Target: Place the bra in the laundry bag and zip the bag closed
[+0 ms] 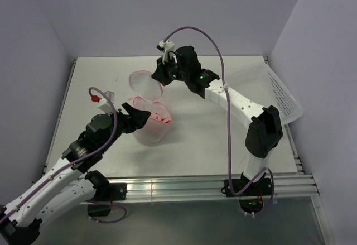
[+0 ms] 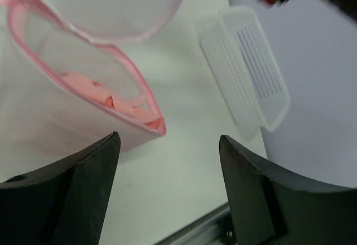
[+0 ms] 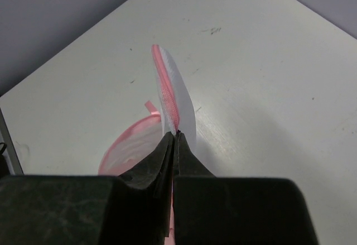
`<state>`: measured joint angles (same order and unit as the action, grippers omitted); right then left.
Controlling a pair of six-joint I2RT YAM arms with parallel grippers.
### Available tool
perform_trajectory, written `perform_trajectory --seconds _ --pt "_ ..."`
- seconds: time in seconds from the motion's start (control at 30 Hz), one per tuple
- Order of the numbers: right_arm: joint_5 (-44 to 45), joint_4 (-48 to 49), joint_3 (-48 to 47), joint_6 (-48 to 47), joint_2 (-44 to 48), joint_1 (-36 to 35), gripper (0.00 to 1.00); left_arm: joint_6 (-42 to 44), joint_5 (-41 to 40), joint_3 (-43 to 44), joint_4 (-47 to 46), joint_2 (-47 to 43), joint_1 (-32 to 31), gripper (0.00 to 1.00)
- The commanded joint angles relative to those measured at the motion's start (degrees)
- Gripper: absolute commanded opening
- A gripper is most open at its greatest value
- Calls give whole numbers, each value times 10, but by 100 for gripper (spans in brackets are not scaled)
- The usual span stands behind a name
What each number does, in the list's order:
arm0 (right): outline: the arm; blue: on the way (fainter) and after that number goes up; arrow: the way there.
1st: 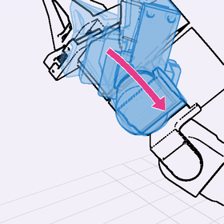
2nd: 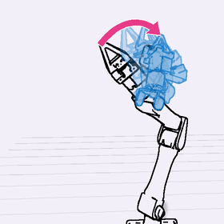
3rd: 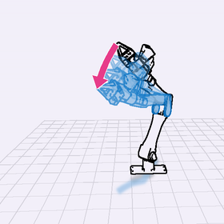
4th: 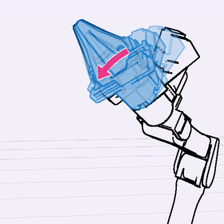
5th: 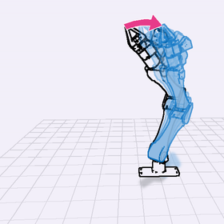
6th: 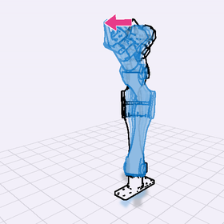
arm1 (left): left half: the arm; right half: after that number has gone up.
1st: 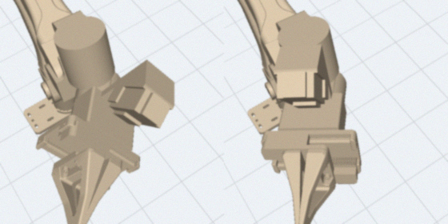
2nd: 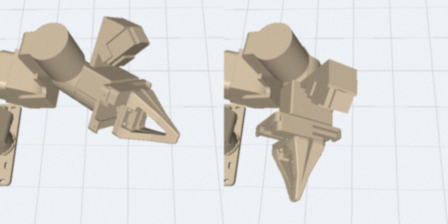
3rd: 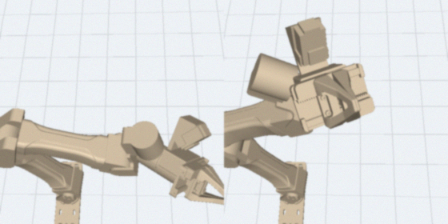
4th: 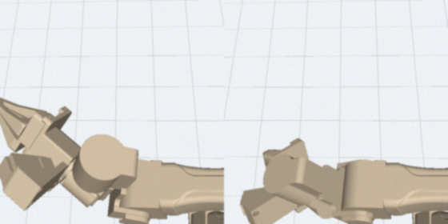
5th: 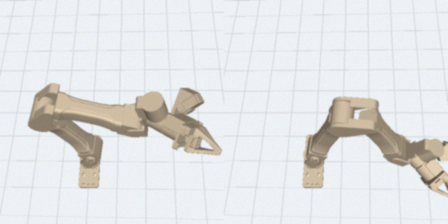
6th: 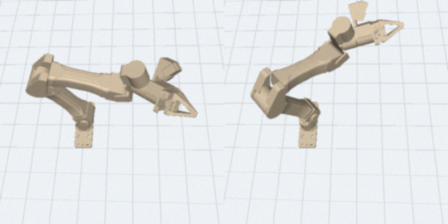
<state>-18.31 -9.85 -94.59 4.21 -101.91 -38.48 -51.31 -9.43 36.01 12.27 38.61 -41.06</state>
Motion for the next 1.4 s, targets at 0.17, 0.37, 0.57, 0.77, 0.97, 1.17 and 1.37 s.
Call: perform_trajectory --seconds 0.17,0.37,0.57,0.77,0.97,1.17,1.37 --pt "-15 64 45 -10 43 -1 0 57 -72 13 68 -21 83 77" --pt "-39 129 137 -1 103 -4 0 59 -14 -31 33 -33 180 74" --pt "-55 194 257 5 188 -9 1 47 39 -71 -59 15 202 74" --pt "-34 220 352 -5 261 -31 2 24 90 -110 -182 15 213 71" --pt "-23 202 347 -20 254 -45 0 51 112 -93 -199 86 214 71" --pt "-18 175 312 -36 233 -47 0 62 163 -52 -249 175 215 73" --pt "-9 149 291 -55 222 -48 0 71 150 -41 -261 197 215 73"
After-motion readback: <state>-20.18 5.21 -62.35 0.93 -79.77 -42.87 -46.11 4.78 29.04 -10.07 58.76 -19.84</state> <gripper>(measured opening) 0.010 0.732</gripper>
